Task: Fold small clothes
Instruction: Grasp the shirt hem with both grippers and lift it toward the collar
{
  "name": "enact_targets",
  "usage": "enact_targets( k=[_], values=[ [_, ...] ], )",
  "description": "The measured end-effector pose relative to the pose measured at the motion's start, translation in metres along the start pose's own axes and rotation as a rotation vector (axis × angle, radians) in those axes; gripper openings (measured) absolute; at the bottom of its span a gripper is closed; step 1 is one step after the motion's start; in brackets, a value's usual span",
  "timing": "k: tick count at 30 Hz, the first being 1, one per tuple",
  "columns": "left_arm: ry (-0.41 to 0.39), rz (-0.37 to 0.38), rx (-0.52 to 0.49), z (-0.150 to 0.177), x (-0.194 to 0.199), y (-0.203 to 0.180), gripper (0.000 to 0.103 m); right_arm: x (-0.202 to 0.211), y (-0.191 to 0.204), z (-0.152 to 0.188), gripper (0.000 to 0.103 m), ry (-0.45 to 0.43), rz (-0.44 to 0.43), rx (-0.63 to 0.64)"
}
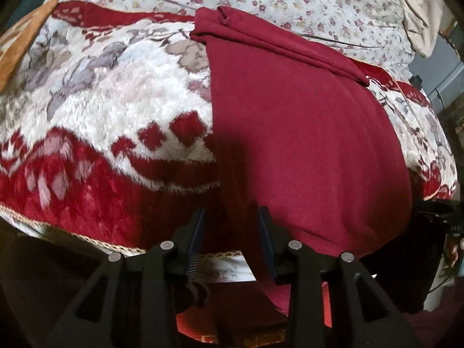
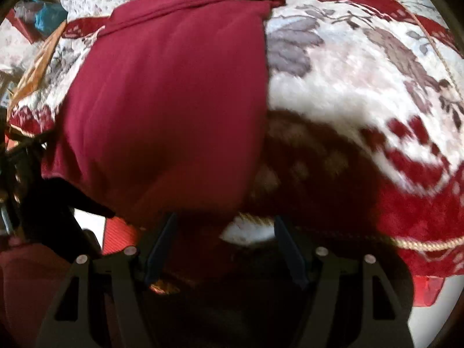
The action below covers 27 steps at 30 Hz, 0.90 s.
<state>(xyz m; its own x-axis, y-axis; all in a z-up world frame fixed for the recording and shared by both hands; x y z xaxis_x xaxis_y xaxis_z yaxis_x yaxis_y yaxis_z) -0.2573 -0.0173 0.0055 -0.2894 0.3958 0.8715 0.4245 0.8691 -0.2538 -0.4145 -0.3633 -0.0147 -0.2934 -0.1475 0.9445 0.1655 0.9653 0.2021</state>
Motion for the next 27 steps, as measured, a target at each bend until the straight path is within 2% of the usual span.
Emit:
enact_targets(
  k=[5, 9, 14, 18, 20, 21, 22, 23, 24, 25, 27],
  values=[
    [0.008, 0.034, 0.037, 0.004, 0.001, -0.002, 0.014, 0.006, -0.013, -0.002, 0.077, -0.091, -0.073, -0.099],
    [0.006, 0.062, 0.053, 0.005, 0.005, -0.006, 0.014, -0.011, -0.005, -0.004, 0.077, -0.079, -0.118, -0.091],
    [0.070, 0.083, 0.033, 0.016, -0.007, -0.016, 0.014, -0.020, 0.013, -0.010, 0.077, -0.091, -0.191, -0.087],
    [0.091, 0.103, 0.033, 0.020, -0.013, -0.020, 0.014, -0.023, 0.019, -0.010, 0.076, -0.086, -0.184, -0.045],
    [0.102, 0.113, 0.035, 0.022, -0.016, -0.021, 0.014, -0.025, 0.020, -0.011, 0.072, -0.079, -0.186, -0.043],
    [0.112, 0.121, 0.032, 0.023, -0.019, -0.023, 0.014, -0.025, 0.021, -0.012, 0.065, -0.078, -0.187, -0.036],
    [0.117, 0.125, 0.030, 0.023, -0.020, -0.022, 0.013, -0.025, 0.023, -0.013, 0.053, -0.081, -0.186, -0.024],
    [0.121, 0.133, 0.027, 0.024, -0.021, -0.023, 0.007, -0.023, 0.024, -0.014, 0.042, -0.089, -0.185, -0.010],
    [0.123, 0.149, 0.019, 0.023, -0.020, -0.024, 0.001, -0.021, 0.025, -0.016, 0.016, -0.104, -0.194, 0.002],
    [0.117, 0.158, 0.006, 0.021, -0.016, -0.026, 0.000, -0.020, 0.027, -0.016, 0.013, -0.110, -0.203, 0.014],
    [0.086, 0.178, -0.031, 0.014, -0.003, -0.030, 0.000, -0.018, 0.039, -0.019, 0.013, -0.116, -0.165, 0.077]
  ],
)
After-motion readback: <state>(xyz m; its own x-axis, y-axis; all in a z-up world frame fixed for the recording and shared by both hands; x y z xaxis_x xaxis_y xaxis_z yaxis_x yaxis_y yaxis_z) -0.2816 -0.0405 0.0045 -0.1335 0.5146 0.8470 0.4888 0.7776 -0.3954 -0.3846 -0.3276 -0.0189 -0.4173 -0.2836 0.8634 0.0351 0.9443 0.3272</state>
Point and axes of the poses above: each gripper's, at about its wrist camera, not at the fingertips, and x roughly against the way its jaws point, y to its left, z to its underside, the point moved 4 cm from there along -x, roughly the way its jaws point, and after that the axes turned 3 degrees about -y, right-handed, at the moved point
